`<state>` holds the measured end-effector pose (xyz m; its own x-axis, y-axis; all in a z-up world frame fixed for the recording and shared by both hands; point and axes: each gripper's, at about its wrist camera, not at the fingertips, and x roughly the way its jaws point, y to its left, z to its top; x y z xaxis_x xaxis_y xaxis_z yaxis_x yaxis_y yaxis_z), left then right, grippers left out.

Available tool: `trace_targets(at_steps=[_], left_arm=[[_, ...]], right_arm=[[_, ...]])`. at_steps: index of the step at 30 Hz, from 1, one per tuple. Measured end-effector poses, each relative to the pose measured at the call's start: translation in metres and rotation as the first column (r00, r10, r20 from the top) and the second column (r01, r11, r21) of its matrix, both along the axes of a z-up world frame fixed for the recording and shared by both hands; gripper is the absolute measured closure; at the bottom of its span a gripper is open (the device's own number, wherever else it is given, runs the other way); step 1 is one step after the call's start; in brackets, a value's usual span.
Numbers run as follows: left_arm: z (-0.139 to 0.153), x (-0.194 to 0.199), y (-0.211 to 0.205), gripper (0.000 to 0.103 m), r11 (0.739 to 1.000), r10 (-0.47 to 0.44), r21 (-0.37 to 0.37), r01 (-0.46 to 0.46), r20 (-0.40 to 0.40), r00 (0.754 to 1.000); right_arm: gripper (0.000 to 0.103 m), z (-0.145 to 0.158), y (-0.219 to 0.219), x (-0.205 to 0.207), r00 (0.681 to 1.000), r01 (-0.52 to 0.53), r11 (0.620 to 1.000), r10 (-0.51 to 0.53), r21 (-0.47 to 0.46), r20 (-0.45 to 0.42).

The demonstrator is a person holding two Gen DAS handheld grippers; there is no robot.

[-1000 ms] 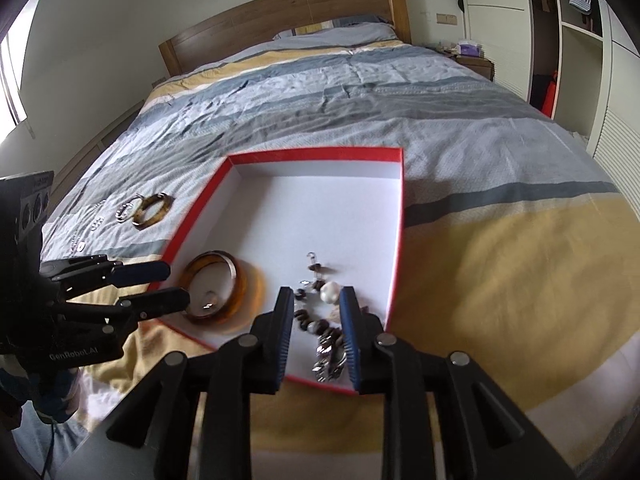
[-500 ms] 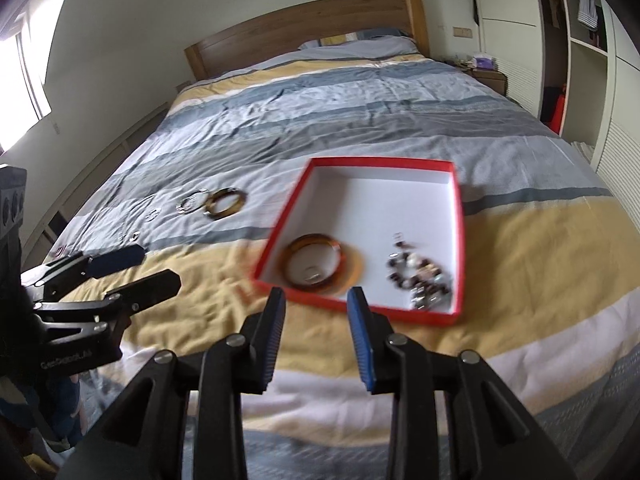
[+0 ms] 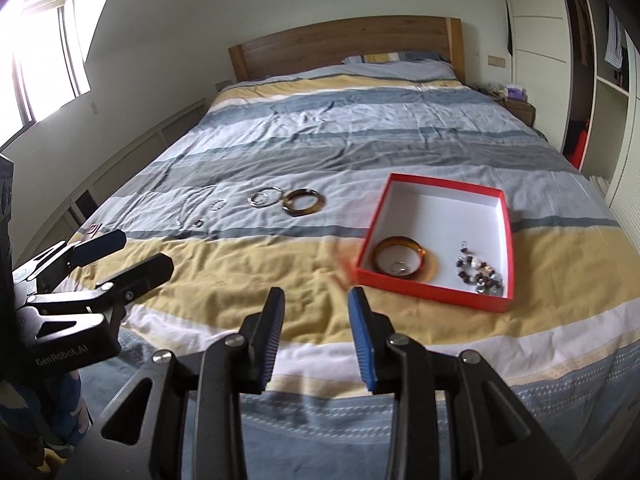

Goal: Organize jewelry
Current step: 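Withdraw both open tools from the box and hover over the bed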

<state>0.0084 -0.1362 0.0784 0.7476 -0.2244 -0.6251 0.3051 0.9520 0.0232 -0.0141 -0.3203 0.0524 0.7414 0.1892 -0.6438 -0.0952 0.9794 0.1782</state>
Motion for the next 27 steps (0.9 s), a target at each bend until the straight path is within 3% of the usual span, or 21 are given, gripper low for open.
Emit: trace_targets(at_steps=[12, 27], left_arm=[[0.016, -0.040, 0.063, 0.018, 0.990, 0.139, -0.041, -0.136, 0.083, 0.987], [0.004, -0.034, 0.097, 0.014, 0.975, 0.222, -0.033, -0.221, 0.058, 0.973]], right_arm=[[0.065, 0.026, 0.051, -0.028, 0.996, -0.069, 0.996, 0.072, -0.054, 0.048], [0.065, 0.019, 0.075, -0.019, 0.992, -0.113, 0.993, 0.115, -0.047, 0.045]])
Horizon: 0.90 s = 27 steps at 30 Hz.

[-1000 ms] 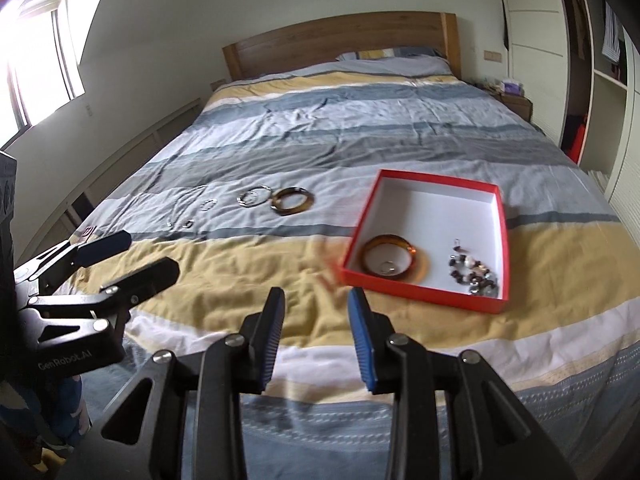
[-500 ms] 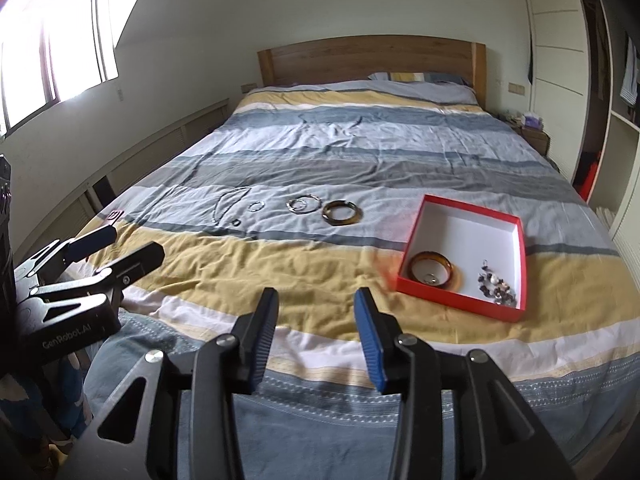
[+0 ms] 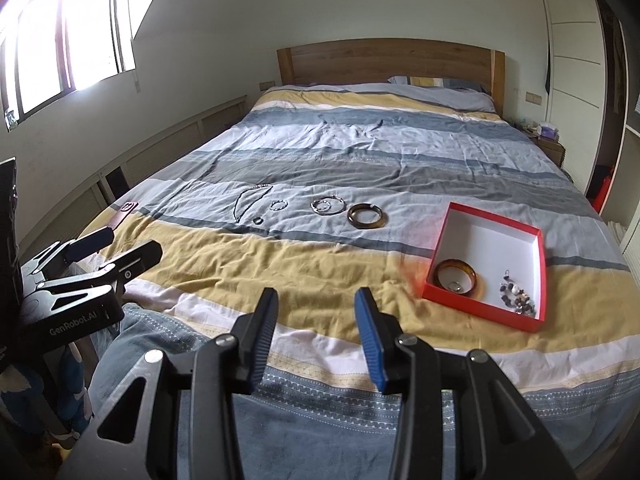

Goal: Organize jewelry
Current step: 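Withdraw both open tools from the box and hover over the bed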

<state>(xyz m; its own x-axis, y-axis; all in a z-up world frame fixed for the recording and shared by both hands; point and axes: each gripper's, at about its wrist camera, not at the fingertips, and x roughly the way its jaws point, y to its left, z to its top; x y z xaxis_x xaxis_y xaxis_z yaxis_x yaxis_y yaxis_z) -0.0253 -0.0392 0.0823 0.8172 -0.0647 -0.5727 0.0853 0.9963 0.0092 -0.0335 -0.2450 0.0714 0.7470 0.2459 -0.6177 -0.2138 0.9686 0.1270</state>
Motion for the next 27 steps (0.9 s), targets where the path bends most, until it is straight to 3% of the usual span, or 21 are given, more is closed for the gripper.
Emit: trace_targets(at_steps=[18, 23, 27], left_arm=[[-0.072, 0.086, 0.046, 0.020, 0.998, 0.036, -0.051, -0.045, -0.158, 0.987], [-0.093, 0.121, 0.049, 0.030, 0.998, 0.020, -0.058, -0.033, -0.208, 0.978], [-0.104, 0.149, 0.050, 0.030, 0.998, 0.012, -0.065, -0.027, -0.221, 0.975]], right_arm=[[0.065, -0.059, -0.001, 0.079, 0.991, -0.021, 1.000, 0.023, 0.021, -0.129], [0.065, -0.079, -0.002, 0.113, 0.986, -0.034, 0.999, 0.038, 0.030, -0.160], [0.065, -0.093, -0.003, 0.143, 0.984, -0.041, 0.998, 0.047, 0.041, -0.170]])
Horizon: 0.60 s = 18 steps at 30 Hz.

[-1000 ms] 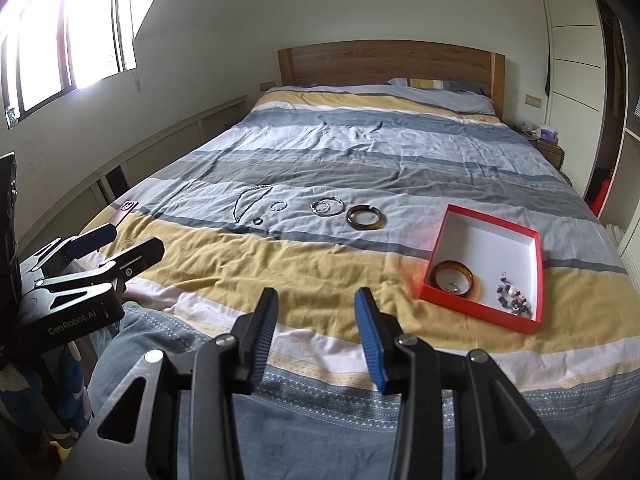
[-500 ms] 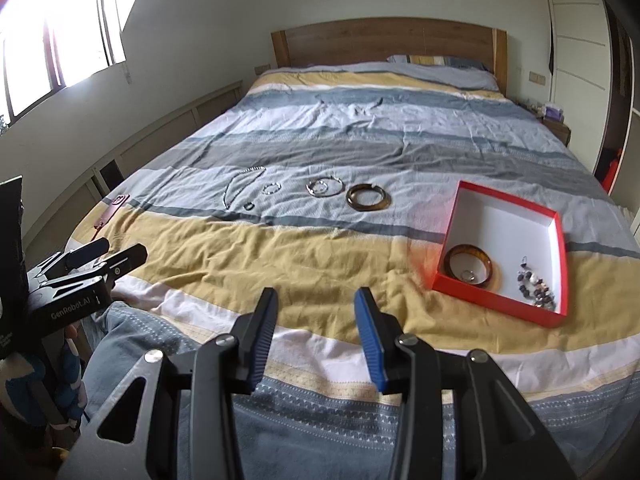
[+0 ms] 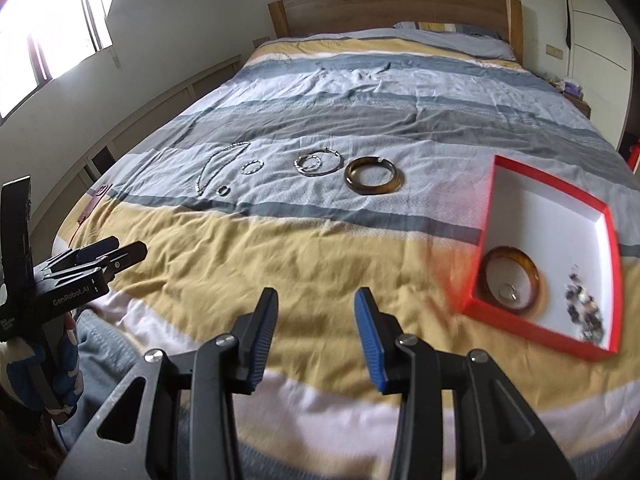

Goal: Organize jewelry
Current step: 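Withdraw both open tools from the box and hover over the bed, then grasp the small silver ring with the left tool while the right tool grasps the silver open bangle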

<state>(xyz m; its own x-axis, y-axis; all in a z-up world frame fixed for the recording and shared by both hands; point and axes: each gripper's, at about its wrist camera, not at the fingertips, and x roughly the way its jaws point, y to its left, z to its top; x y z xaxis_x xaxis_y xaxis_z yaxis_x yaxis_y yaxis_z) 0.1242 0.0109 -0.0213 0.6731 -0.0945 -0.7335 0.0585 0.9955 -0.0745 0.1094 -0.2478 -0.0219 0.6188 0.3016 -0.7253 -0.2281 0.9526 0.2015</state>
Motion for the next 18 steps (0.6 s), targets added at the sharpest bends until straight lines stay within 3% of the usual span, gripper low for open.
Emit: trace_targets(at_steps=[10, 18], left_arm=[[-0.020, 0.057, 0.001, 0.031, 1.000, -0.011, 0.001, 0.011, 0.001, 1.000], [-0.035, 0.097, -0.004, 0.038, 0.999, -0.042, -0.029, 0.042, 0.003, 0.999]], right_arm=[[0.065, -0.029, -0.007, 0.057, 1.000, 0.008, 1.000, -0.007, 0.013, -0.014], [0.065, -0.040, -0.003, 0.090, 1.000, -0.021, 1.000, 0.021, -0.002, 0.006]])
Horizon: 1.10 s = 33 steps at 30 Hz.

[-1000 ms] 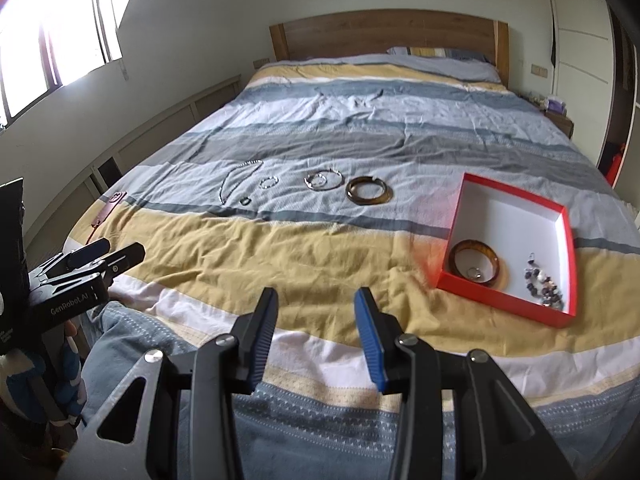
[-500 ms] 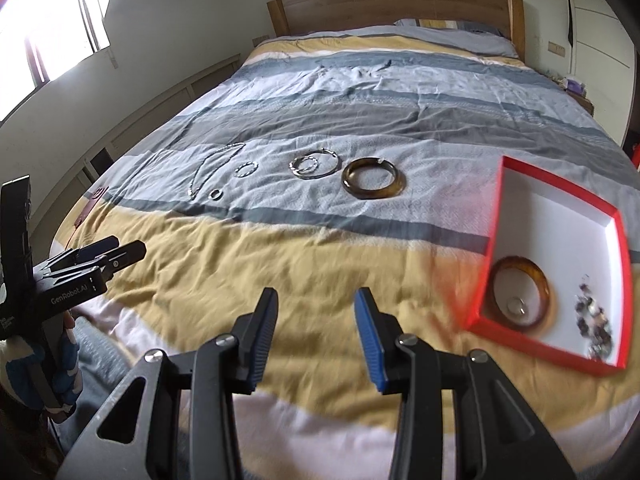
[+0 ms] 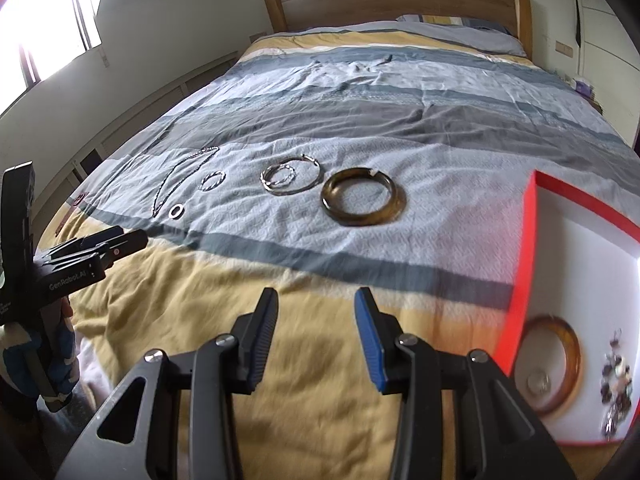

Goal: Organize jewelry
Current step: 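Grasp the small silver ring with the left tool while the right tool grasps the silver open bangle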

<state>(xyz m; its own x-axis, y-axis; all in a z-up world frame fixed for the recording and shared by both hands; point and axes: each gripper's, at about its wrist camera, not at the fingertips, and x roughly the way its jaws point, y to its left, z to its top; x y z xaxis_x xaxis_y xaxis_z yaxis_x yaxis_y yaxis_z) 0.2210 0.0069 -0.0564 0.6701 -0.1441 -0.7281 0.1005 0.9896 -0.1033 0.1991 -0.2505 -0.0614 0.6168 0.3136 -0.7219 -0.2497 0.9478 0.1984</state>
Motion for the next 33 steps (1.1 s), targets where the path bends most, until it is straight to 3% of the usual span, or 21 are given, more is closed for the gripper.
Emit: trace_targets(at_steps=[13, 23, 29, 33], left_arm=[[-0.015, 0.044, 0.010, 0.045, 0.998, 0.025, -0.053, -0.024, 0.019, 1.000], [-0.033, 0.061, 0.013, 0.055, 0.997, 0.035, -0.066, -0.037, -0.026, 0.999], [-0.039, 0.069, 0.012, 0.056, 0.998, 0.042, -0.055, -0.044, -0.044, 0.998], [-0.045, 0.072, 0.015, 0.056, 0.996, 0.046, -0.067, -0.050, -0.057, 0.997]], right_arm=[[0.065, -0.010, 0.026, 0.032, 0.995, -0.101, 0.995, 0.101, 0.026, 0.016], [0.066, -0.014, 0.047, 0.053, 0.987, -0.160, 0.986, 0.158, 0.043, 0.029], [0.066, -0.010, 0.069, 0.080, 0.977, -0.209, 0.978, 0.208, 0.021, 0.049], [0.079, -0.012, 0.082, 0.100, 0.967, -0.252, 0.967, 0.253, -0.018, 0.035]])
